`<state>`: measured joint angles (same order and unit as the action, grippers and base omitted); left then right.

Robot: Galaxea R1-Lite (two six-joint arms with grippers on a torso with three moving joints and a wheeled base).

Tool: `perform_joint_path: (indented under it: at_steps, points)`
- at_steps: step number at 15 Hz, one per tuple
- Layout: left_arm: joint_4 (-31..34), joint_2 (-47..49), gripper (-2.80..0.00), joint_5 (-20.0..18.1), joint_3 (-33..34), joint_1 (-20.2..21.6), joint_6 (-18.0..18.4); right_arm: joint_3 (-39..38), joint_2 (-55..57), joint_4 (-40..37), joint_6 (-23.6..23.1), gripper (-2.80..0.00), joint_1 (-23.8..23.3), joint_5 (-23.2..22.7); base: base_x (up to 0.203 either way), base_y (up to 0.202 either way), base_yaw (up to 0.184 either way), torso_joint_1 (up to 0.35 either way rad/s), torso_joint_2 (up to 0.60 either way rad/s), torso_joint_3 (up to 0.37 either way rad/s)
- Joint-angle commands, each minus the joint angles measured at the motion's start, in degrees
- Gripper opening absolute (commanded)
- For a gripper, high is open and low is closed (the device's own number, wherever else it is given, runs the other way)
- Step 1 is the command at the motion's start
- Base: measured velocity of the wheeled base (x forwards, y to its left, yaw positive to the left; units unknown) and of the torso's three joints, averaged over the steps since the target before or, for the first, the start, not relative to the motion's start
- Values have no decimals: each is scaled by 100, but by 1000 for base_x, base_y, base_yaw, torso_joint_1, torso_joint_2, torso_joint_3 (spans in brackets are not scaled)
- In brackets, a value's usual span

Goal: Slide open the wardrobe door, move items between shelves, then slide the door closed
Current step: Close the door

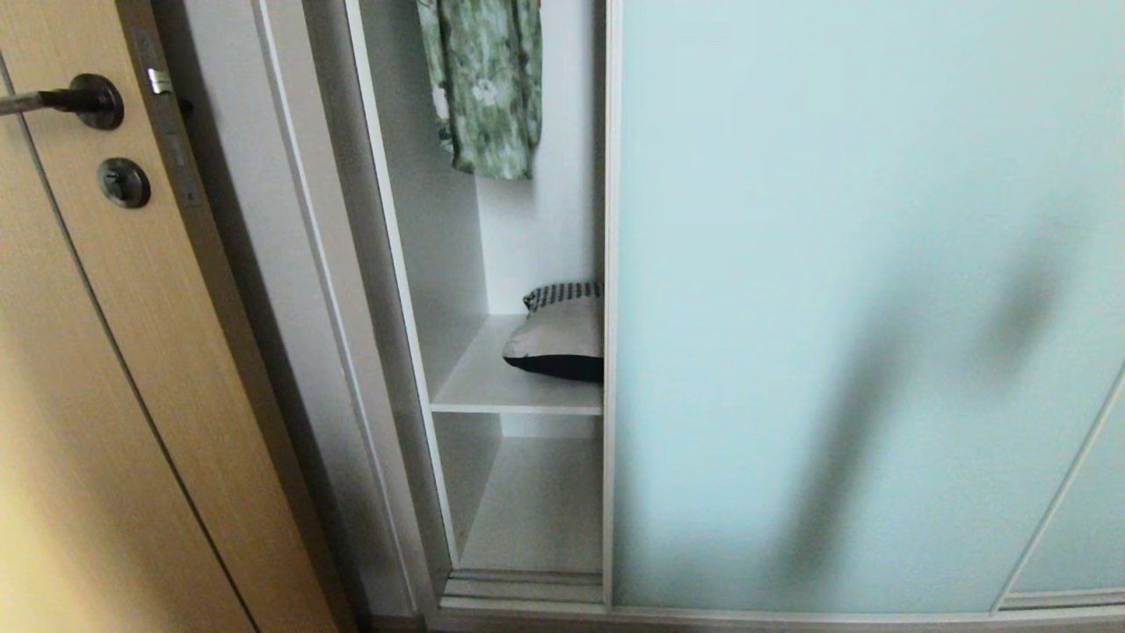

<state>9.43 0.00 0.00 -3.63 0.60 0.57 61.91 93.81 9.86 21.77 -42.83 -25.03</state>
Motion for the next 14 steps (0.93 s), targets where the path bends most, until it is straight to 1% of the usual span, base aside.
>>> perform_joint_path:
  at_steps: [1,4,7,10,12,14]
  points:
    - [6,9,-280,0,3,2,4,378,787,133,22,-280,-509,-9,0,0,0,0,0,0]
    - [6,9,-280,-2,3,2,4,1065,1675,272,33,-280,-893,-7,0,0,0,0,0,0]
    - [6,9,-280,0,3,2,-4,1928,2590,294,150,-280,-978,-6,0,0,0,0,0,0]
    - [6,9,-280,0,-5,2,4,2943,3439,262,516,-280,-987,-18,0,0,0,0,0,0]
    - [6,9,-280,-6,-3,2,4,3531,3953,248,837,-280,-945,-24,0,0,0,0,0,0]
    - [6,9,-280,0,3,2,4,4048,4376,240,1042,-280,-904,-43,0,0,0,0,0,0]
